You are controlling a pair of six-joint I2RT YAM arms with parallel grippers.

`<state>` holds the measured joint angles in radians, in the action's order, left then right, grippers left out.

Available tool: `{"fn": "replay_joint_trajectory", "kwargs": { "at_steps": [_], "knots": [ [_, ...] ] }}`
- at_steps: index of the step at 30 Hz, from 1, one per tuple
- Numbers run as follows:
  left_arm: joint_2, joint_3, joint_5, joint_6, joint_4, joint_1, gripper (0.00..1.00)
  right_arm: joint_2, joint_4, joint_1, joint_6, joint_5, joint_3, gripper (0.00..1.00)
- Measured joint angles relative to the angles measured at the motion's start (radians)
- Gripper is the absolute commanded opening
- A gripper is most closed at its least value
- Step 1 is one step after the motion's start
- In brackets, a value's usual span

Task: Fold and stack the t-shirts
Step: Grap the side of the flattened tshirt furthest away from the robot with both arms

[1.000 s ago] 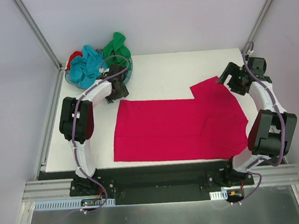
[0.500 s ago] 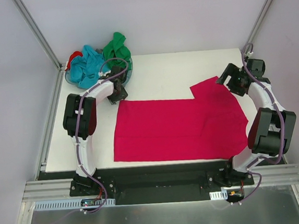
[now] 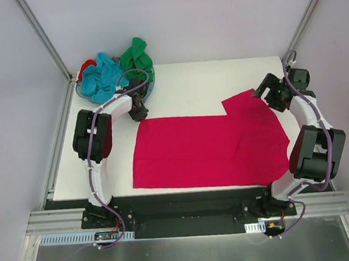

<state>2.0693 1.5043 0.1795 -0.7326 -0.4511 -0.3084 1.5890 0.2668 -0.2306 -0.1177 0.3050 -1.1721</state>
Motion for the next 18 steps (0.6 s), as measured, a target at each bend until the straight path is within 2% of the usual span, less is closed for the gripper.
{"fn": "replay_joint_trajectory", "kwargs": {
  "at_steps": [1,6,9,18],
  "knots": [
    [-0.002,-0.003,-0.005,-0.003,0.000,0.000,0.00,0.000,0.000,0.000,-0.001,0.000,0.000,0.96],
    [-0.002,-0.005,-0.035,0.010,0.003,0.000,0.00,0.001,0.009,0.000,0.005,-0.002,-0.005,0.96],
    [-0.005,-0.005,-0.045,0.019,0.001,-0.002,0.00,0.035,0.052,0.009,0.045,-0.018,-0.064,0.96],
    [-0.021,-0.006,-0.059,0.056,-0.011,-0.031,0.00,0.427,0.207,0.133,0.210,-0.251,-0.563,0.96]
  ]
}}
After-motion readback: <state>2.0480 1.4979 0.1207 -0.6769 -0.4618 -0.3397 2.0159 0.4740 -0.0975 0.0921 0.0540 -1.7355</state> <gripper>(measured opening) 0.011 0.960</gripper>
